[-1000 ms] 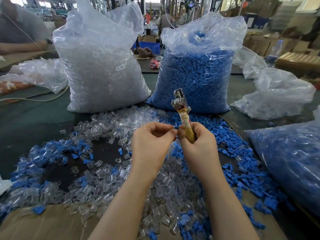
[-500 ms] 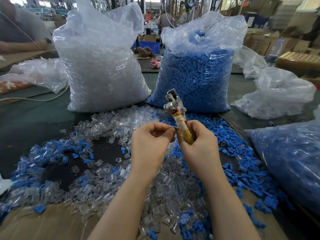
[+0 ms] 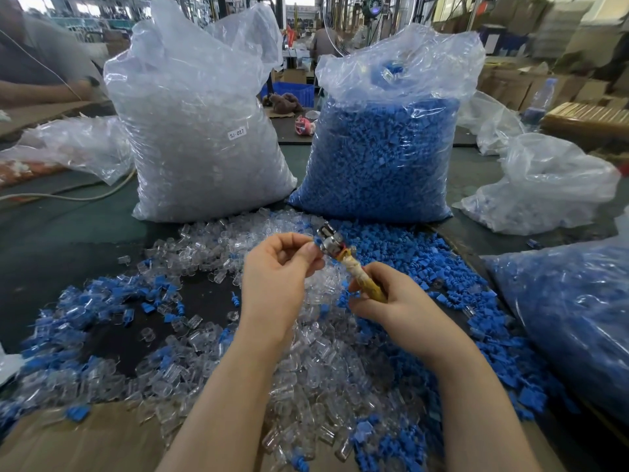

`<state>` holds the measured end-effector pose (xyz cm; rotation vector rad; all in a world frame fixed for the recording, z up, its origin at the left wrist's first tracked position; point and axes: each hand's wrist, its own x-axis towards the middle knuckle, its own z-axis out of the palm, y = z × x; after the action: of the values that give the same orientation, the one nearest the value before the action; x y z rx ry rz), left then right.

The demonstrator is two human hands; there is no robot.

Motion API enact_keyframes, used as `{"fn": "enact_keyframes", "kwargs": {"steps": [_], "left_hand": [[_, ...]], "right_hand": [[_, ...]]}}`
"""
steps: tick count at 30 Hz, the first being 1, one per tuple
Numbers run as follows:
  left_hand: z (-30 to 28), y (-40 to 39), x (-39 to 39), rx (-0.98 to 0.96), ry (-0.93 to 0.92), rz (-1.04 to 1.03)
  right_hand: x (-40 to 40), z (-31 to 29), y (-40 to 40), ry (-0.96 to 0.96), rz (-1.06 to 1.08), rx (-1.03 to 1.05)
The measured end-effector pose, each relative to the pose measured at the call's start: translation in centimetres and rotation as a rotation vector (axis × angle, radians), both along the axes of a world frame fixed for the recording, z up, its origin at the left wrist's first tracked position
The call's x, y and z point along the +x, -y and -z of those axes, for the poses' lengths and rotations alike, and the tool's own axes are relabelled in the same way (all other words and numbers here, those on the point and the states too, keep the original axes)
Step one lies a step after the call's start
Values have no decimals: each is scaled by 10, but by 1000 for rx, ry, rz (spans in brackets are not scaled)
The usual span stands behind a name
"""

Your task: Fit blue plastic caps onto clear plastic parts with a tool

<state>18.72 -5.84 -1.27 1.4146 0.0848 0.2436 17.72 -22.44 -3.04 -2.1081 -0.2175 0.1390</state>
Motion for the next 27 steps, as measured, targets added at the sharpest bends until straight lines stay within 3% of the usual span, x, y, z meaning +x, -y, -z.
{"fn": "enact_keyframes", "kwargs": {"steps": [10, 17, 27], "left_hand": [[-3, -4, -1, 27, 31, 4], [-2, -7, 1, 69, 43, 11], [-1, -6, 1, 33, 47, 57]], "right_hand": [[-5, -8, 0, -61, -41, -7], [-2, -3, 1, -17, -58, -136], [-3, -5, 0, -8, -73, -121]]}}
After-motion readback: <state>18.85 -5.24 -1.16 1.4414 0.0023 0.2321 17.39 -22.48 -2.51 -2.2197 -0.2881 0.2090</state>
